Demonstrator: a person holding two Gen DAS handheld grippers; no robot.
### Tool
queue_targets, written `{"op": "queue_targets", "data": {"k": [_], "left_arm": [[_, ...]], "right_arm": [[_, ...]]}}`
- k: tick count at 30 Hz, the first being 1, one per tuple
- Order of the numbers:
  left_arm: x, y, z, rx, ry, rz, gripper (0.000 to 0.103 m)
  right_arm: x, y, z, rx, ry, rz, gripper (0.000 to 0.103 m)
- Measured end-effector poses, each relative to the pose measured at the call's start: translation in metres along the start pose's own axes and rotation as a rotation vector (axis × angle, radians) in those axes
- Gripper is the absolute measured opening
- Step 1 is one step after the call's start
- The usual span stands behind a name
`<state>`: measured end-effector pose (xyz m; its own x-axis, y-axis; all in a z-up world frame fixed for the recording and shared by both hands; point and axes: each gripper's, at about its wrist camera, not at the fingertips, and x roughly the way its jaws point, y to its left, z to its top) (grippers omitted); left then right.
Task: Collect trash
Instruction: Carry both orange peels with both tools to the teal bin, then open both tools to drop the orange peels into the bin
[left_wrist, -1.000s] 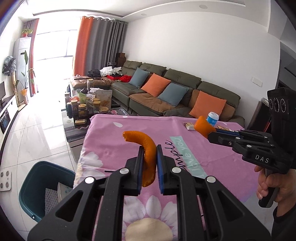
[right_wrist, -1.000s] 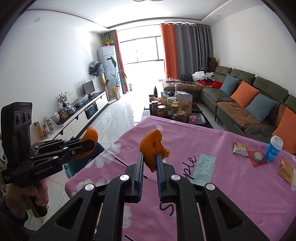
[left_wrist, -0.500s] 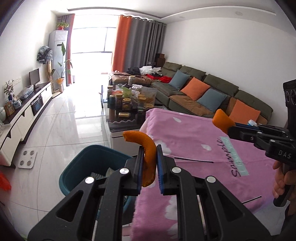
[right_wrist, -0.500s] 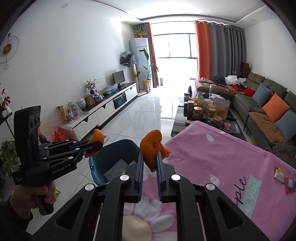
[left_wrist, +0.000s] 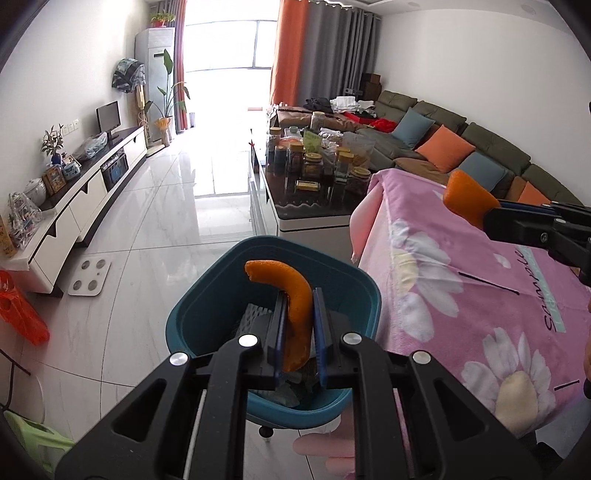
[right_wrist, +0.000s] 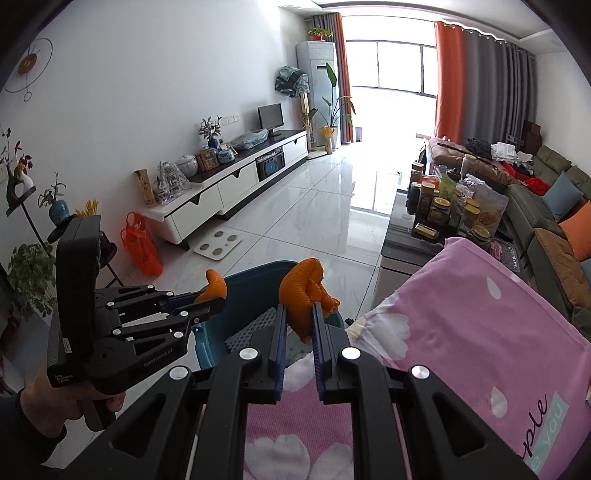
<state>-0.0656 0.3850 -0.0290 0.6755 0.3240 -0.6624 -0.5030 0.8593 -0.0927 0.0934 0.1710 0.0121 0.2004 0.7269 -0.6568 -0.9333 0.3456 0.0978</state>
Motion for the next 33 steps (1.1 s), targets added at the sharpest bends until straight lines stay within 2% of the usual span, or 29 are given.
{"op": "queue_targets", "data": {"k": [9,21,27,28,29,33], "left_arm": [[0.051,-0.005,-0.003,-0.015,0.071,0.013,0.014],[0.113,0.0,-0.005,-0.042,0.156,0.004,0.014],[0.142,0.003,-0.005,-0.055,0.195,0.015,0.018],[0.145,0.003,-0.005,-0.061,0.2,0.019,0.023],[0.148,0.004,-0.004,-0.074,0.206,0.009,0.034],[0.155,0.007,-0.002,-0.08,0.2,0.021,0.045]], "right_arm": [[0.056,0.001,0.003,-0.011,0.113,0.017,0.011],[0.11,0.008,0.006,-0.053,0.239,0.039,0.011],[0.133,0.015,0.004,-0.072,0.299,0.054,0.013],[0.136,0.014,0.003,-0.07,0.309,0.058,0.013],[0.139,0.015,0.002,-0.067,0.316,0.063,0.014],[0.142,0.014,0.001,-0.057,0.323,0.065,0.02]]}}
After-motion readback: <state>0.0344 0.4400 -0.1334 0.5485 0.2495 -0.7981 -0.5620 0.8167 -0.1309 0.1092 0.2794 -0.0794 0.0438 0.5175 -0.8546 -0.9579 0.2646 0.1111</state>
